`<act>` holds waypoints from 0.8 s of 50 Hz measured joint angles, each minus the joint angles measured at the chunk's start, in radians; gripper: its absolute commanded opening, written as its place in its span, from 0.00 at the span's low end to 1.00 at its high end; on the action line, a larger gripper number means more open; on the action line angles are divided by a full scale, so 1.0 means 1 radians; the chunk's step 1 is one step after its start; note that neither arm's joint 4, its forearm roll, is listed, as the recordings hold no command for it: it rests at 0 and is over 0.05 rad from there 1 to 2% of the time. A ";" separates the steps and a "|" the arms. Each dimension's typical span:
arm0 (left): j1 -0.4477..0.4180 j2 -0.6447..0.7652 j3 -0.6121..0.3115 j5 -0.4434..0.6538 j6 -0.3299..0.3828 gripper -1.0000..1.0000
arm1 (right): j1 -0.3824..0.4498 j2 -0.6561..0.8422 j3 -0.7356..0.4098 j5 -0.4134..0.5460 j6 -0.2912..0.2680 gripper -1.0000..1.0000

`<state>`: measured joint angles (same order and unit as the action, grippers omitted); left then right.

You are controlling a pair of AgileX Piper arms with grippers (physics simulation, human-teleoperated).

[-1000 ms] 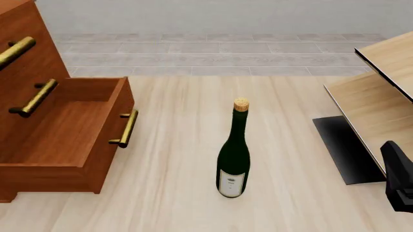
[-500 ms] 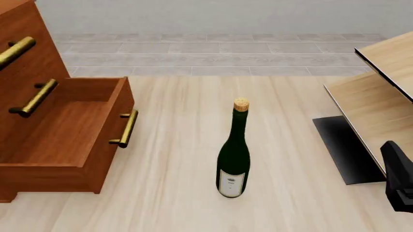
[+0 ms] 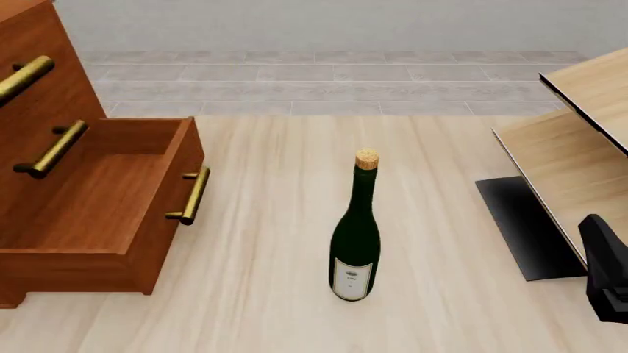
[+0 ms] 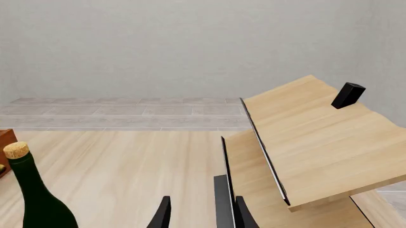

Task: Put the bowl on top of the cabinet.

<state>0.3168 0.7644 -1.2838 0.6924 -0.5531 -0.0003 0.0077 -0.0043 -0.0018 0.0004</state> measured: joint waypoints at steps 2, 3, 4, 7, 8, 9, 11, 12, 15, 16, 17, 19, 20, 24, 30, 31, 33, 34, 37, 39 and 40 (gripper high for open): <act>0.011 0.002 -0.005 0.009 -0.012 0.00 | 0.000 0.000 0.000 0.000 0.000 1.00; 0.017 0.004 -0.007 0.013 -0.019 0.00 | 0.000 0.000 0.000 0.000 0.000 1.00; 0.024 0.006 -0.010 0.018 -0.026 0.00 | 0.000 0.000 0.000 0.000 0.000 1.00; 0.042 0.012 -0.018 0.032 -0.045 0.00 | 0.000 0.000 0.000 0.000 0.000 1.00; 0.049 0.014 -0.022 0.036 -0.052 0.00 | 0.000 0.000 0.000 0.000 0.000 1.00; 0.056 0.016 -0.025 0.041 -0.058 0.00 | 0.000 0.000 0.000 0.000 0.000 1.00; 0.069 0.021 -0.032 0.049 -0.069 0.00 | 0.000 0.000 0.000 0.000 0.000 1.00; 0.076 0.023 -0.036 0.053 -0.074 0.00 | 0.000 0.000 0.000 0.000 0.000 1.00; 0.094 0.032 -0.046 0.063 -0.089 0.00 | 0.000 0.000 0.000 0.000 0.000 1.00; 0.099 0.035 -0.049 0.066 -0.094 0.00 | 0.000 0.000 0.000 0.000 0.000 1.00; 0.105 0.038 -0.052 0.070 -0.098 0.00 | 0.000 0.000 0.000 0.000 0.000 1.00; 0.116 0.045 -0.059 0.075 -0.107 0.00 | 0.000 0.000 0.000 0.000 0.000 1.00; 0.121 0.048 -0.062 0.077 -0.111 0.00 | 0.000 0.000 0.000 0.000 0.000 1.00; 0.139 0.059 -0.072 0.086 -0.127 0.00 | 0.000 0.000 0.000 0.000 0.000 1.00; 0.161 0.073 -0.079 0.094 -0.147 0.00 | 0.000 0.000 0.000 0.000 0.000 1.00; 0.163 0.075 -0.078 0.096 -0.150 0.00 | 0.000 0.000 0.000 0.000 0.000 1.00; 0.166 0.079 -0.076 0.099 -0.157 0.00 | 0.000 0.000 0.000 0.000 0.000 1.00; 0.166 0.081 -0.074 0.100 -0.161 0.00 | 0.000 0.000 0.000 0.000 0.000 1.00; 0.169 0.087 -0.069 0.104 -0.174 0.00 | 0.000 0.000 0.000 0.000 0.000 1.00; 0.170 0.091 -0.066 0.106 -0.181 0.00 | 0.000 0.000 0.000 0.000 0.000 1.00; 0.171 0.092 -0.065 0.107 -0.185 0.00 | 0.000 0.000 0.000 0.000 0.000 1.00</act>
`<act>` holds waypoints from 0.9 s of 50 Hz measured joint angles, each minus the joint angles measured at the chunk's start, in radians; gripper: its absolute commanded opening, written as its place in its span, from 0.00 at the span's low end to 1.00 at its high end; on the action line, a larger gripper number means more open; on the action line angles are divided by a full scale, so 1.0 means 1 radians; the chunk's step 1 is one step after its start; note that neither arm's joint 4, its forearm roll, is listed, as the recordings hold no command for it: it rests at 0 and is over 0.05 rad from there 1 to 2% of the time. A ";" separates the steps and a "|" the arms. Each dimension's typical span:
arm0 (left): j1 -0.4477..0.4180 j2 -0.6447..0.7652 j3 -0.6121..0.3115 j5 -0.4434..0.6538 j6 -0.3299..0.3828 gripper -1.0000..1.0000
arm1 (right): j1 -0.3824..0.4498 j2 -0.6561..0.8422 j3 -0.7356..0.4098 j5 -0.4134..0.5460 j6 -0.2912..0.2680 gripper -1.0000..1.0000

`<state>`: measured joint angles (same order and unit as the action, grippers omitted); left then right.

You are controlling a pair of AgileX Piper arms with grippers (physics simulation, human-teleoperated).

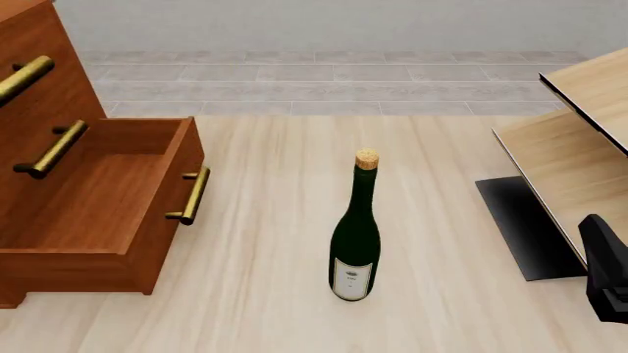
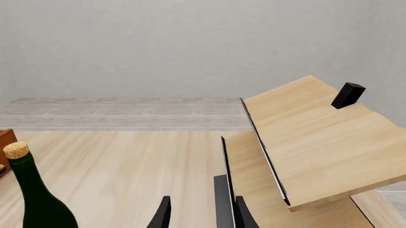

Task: Put the bowl on top of the cabinet.

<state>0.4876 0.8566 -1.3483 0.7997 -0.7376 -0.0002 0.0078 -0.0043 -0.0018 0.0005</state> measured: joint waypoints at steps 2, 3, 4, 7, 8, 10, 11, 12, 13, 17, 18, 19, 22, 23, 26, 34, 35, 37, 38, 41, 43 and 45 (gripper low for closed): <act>0.002 0.003 0.003 0.001 -0.006 0.00 | 0.000 0.000 0.000 0.000 0.000 1.00; 0.002 0.004 0.006 0.002 -0.009 0.00 | 0.000 0.000 0.000 0.000 0.000 1.00; 0.003 0.005 0.008 0.002 -0.011 0.00 | 0.000 0.000 0.000 0.000 0.000 1.00; 0.007 0.009 0.017 0.002 -0.019 0.00 | 0.000 0.000 0.000 0.000 0.000 1.00; 0.008 0.011 0.020 0.002 -0.022 0.00 | 0.000 0.000 0.000 0.000 0.000 1.00; 0.011 0.013 0.024 0.001 -0.026 0.00 | 0.000 0.000 0.000 0.000 0.000 1.00; 0.013 0.015 0.026 0.001 -0.028 0.00 | 0.000 0.000 0.000 0.000 0.000 1.00; 0.015 0.016 0.027 0.000 -0.030 0.00 | 0.000 0.000 0.000 0.000 0.000 1.00; 0.017 0.017 0.028 0.000 -0.031 0.00 | 0.000 0.000 0.000 0.000 0.000 1.00; 0.028 0.024 0.032 -0.005 -0.035 0.00 | 0.000 0.000 0.000 0.000 0.000 1.00; 0.031 0.026 0.033 -0.006 -0.036 0.00 | 0.000 0.000 0.000 0.000 0.000 1.00; 0.034 0.028 0.034 -0.008 -0.037 0.00 | 0.000 0.000 0.000 0.000 0.000 1.00; 0.045 0.034 0.037 -0.012 -0.040 0.00 | 0.000 0.000 0.000 0.000 0.000 1.00; 0.049 0.036 0.038 -0.014 -0.041 0.00 | 0.000 0.000 0.000 0.000 0.000 1.00; 0.063 0.041 0.040 -0.019 -0.043 0.00 | 0.000 0.000 0.000 0.000 0.000 1.00; 0.087 0.053 0.049 -0.032 -0.045 0.00 | 0.000 0.000 0.000 0.000 0.000 1.00; 0.089 0.054 0.051 -0.034 -0.045 0.00 | 0.000 0.000 0.000 0.000 0.000 1.00; 0.093 0.058 0.054 -0.038 -0.045 0.00 | 0.000 0.000 0.000 0.000 0.000 1.00; 0.096 0.060 0.054 -0.040 -0.044 0.00 | 0.000 0.000 0.000 0.000 0.000 1.00; 0.104 0.068 0.054 -0.047 -0.043 0.00 | 0.000 0.000 0.000 0.000 0.000 1.00; 0.108 0.073 0.053 -0.051 -0.042 0.00 | 0.000 0.000 0.000 0.000 0.000 1.00; 0.111 0.078 0.053 -0.055 -0.041 0.00 | 0.000 0.000 0.000 0.000 0.000 1.00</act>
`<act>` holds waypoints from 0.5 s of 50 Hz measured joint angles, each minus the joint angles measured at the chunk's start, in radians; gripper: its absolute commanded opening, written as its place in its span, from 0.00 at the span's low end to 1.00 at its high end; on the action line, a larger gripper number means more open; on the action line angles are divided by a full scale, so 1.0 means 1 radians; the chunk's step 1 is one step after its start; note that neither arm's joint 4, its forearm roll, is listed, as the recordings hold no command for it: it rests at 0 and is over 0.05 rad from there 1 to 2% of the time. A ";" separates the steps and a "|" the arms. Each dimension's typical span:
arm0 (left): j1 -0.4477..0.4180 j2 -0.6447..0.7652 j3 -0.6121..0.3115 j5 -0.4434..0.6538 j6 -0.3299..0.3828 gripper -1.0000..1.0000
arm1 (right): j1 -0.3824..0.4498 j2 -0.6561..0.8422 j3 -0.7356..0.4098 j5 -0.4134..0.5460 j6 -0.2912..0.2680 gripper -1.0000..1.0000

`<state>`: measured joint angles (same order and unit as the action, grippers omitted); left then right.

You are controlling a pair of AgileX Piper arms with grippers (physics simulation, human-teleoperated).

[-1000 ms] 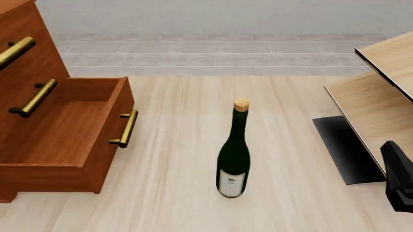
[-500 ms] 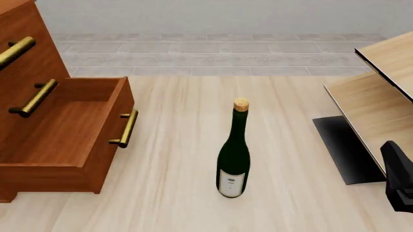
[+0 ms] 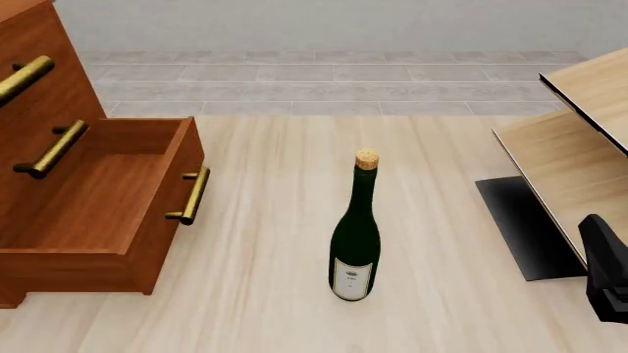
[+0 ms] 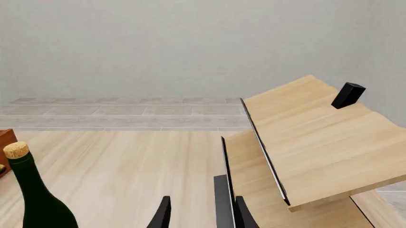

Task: Put the bowl on top of the cabinet.

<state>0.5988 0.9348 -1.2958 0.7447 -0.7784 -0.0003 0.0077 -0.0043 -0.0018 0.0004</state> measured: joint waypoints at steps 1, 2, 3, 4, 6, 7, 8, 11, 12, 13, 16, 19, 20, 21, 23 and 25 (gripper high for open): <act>0.001 0.002 0.000 -0.002 0.001 0.00 | 0.000 0.000 0.000 0.000 0.000 1.00; 0.003 0.005 -0.001 -0.004 0.001 0.00 | 0.000 0.000 0.000 0.000 0.000 1.00; 0.004 0.007 -0.001 -0.006 0.002 0.00 | 0.000 0.000 0.000 0.000 0.000 1.00; 0.006 0.009 -0.002 -0.008 0.002 0.00 | 0.000 0.000 0.000 0.000 0.000 1.00; 0.008 0.014 -0.002 -0.012 0.004 0.00 | 0.000 0.000 0.000 0.000 0.000 1.00; 0.009 0.016 -0.001 -0.014 0.004 0.00 | 0.000 0.000 0.000 0.000 0.000 1.00; 0.010 0.019 -0.001 -0.016 0.005 0.00 | 0.000 0.000 0.000 0.000 0.000 1.00; 0.013 0.027 0.002 -0.024 0.008 0.00 | 0.000 0.000 0.000 0.000 0.000 1.00; 0.014 0.030 0.003 -0.026 0.009 0.00 | 0.000 0.000 0.000 0.000 0.000 1.00; 0.015 0.032 0.004 -0.028 0.009 0.00 | 0.000 0.000 0.000 0.000 0.000 1.00; 0.019 0.042 0.004 -0.035 0.012 0.00 | 0.000 0.000 0.000 0.000 0.000 1.00; 0.022 0.050 0.003 -0.041 0.016 0.00 | 0.000 0.000 0.000 0.000 0.000 1.00; 0.023 0.052 0.003 -0.043 0.018 0.00 | 0.000 0.000 0.000 0.000 0.000 1.00; 0.024 0.054 0.005 -0.045 0.019 0.00 | 0.000 0.000 0.000 0.000 0.000 1.00; 0.024 0.059 0.008 -0.049 0.020 0.00 | 0.000 0.000 0.000 0.000 0.000 1.00; 0.024 0.063 0.011 -0.052 0.021 0.00 | 0.000 0.000 0.000 0.000 0.000 1.00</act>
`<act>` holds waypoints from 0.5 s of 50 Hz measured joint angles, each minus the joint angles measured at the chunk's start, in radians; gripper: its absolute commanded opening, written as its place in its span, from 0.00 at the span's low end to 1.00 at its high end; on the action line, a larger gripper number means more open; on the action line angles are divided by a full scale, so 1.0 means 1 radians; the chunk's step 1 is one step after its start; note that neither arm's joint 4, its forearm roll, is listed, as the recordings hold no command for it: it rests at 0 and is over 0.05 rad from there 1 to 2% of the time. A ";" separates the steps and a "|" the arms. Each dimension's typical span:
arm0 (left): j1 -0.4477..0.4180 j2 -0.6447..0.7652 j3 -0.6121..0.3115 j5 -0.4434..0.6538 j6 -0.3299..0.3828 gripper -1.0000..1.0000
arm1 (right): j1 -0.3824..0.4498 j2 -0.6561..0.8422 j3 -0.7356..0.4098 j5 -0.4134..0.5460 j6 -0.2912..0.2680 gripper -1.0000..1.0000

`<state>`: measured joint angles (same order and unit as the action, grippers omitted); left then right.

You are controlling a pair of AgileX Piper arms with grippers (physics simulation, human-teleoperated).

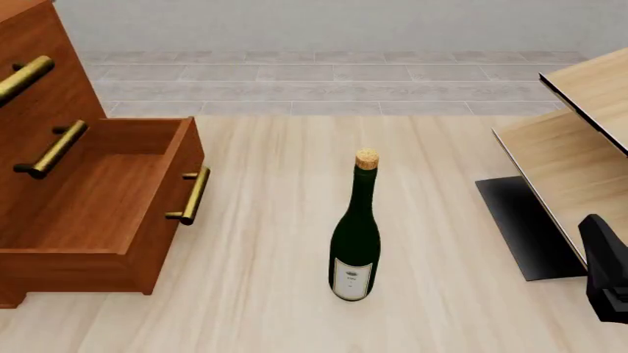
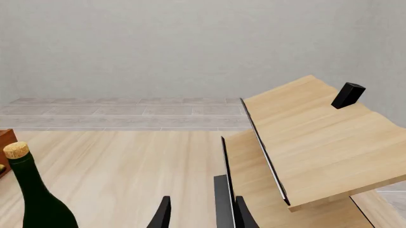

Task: Put the bowl on top of the cabinet.

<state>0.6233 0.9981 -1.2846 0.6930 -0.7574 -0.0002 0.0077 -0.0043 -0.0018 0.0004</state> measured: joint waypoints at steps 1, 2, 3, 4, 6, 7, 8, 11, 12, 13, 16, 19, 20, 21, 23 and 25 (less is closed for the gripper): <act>0.000 0.002 0.001 -0.001 0.000 0.00 | 0.000 0.000 0.000 0.000 0.000 1.00; 0.001 0.004 0.002 -0.003 0.000 0.00 | 0.000 0.000 0.000 0.000 0.000 1.00; 0.001 0.006 0.003 -0.004 0.001 0.00 | 0.000 0.000 0.000 0.000 0.000 1.00; 0.002 0.007 0.004 -0.006 0.001 0.00 | 0.000 0.000 0.000 0.000 0.000 1.00; 0.003 0.011 0.006 -0.009 0.002 0.00 | 0.000 0.000 0.000 0.000 0.000 1.00; 0.004 0.013 0.007 -0.010 0.002 0.00 | 0.000 0.000 0.000 0.000 0.000 1.00; 0.004 0.015 0.007 -0.012 0.002 0.00 | 0.000 0.000 0.000 0.000 0.000 1.00; 0.006 0.020 0.010 -0.016 0.002 0.00 | 0.000 0.000 0.000 0.000 0.000 1.00; 0.006 0.022 0.011 -0.018 0.001 0.00 | 0.000 0.000 0.000 0.000 0.000 1.00; 0.007 0.024 0.012 -0.019 0.002 0.00 | 0.000 0.000 0.000 0.000 0.000 1.00; 0.010 0.031 0.014 -0.024 0.002 0.00 | 0.000 0.000 0.000 0.000 0.000 1.00; 0.013 0.037 0.016 -0.028 0.004 0.00 | 0.000 0.000 0.000 0.000 0.000 1.00; 0.014 0.038 0.017 -0.030 0.004 0.00 | 0.000 0.000 0.000 0.000 0.000 1.00; 0.015 0.040 0.018 -0.032 0.005 0.00 | 0.000 0.000 0.000 0.000 0.000 1.00; 0.017 0.043 0.022 -0.036 0.006 0.00 | 0.000 0.000 0.000 0.000 0.000 1.00; 0.020 0.047 0.027 -0.040 0.007 0.00 | 0.000 0.000 0.000 0.000 0.000 1.00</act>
<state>0.6429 1.0450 -1.2578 0.6533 -0.7504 -0.0002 0.0077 -0.0043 -0.0018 0.0004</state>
